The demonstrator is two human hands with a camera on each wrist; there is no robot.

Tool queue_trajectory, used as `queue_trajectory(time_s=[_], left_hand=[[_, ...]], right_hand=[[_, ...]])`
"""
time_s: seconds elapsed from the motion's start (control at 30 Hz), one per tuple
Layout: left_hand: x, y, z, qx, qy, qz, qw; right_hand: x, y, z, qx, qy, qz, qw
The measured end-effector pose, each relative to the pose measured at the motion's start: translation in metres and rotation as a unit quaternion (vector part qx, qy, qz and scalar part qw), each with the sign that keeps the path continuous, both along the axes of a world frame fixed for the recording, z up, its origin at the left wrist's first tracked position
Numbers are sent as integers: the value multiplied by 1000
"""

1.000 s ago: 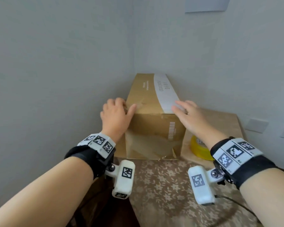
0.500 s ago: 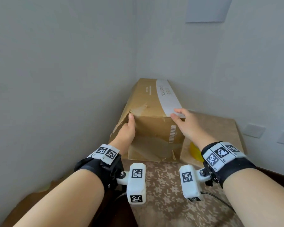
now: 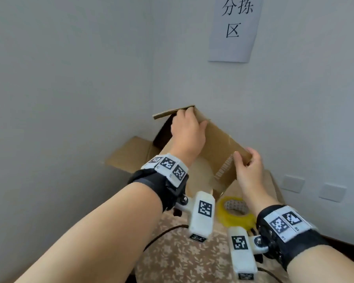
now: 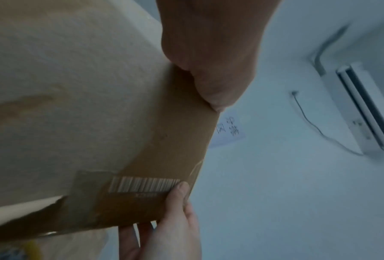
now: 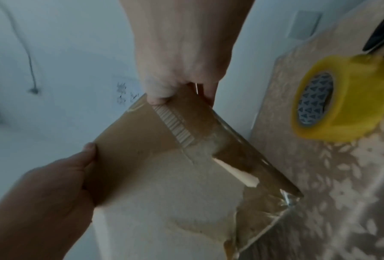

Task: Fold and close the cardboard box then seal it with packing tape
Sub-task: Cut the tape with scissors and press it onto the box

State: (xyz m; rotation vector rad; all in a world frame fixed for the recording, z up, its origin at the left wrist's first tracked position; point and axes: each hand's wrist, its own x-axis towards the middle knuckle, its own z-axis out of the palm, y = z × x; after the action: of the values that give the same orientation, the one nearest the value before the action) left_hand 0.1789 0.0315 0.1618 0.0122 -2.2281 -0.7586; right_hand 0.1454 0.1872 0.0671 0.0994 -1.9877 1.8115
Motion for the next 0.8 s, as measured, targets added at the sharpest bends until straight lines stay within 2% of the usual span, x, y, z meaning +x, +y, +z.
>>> queue_trajectory(time_s=[0.13,0.23,0.3,0.4,0.47,0.5,0.6,0.67,0.7,0.73,0.8], left_hand=[[-23,64,13,-127,40,-82,988],[-37,105,8,-289,25,-55,955],[-41,123,0,-376,-3,-36,926],[-37,137,-12,-444,-58,-46,893],[-29,135,-13,-468,-78,-74,877],[-24,129,-11,-475,-60,-83,874],[-8,98,1,-488,70,-97,865],[-3,70,8,-447,146,-86,879],[0,56,11,-424,139,-84,891],[2,41,12,-403,99,-89,906],[2,11,12,-382,-31,-110,917]], right_hand=[[-23,48,5,-115,-55,-72,989],[-35,76,-6,-162,-105,-22,981],[-37,86,-17,-147,-137,19,979],[-35,96,-37,-99,-194,14,976],[-30,99,-47,-75,-223,-3,972],[-28,100,-50,-73,-238,-7,968],[-24,97,-49,-54,-255,-35,965],[-26,91,-43,-46,-260,-68,962],[-28,87,-39,-63,-264,-77,959],[-29,84,-37,-73,-259,-89,959],[-30,80,-33,-68,-258,-127,955]])
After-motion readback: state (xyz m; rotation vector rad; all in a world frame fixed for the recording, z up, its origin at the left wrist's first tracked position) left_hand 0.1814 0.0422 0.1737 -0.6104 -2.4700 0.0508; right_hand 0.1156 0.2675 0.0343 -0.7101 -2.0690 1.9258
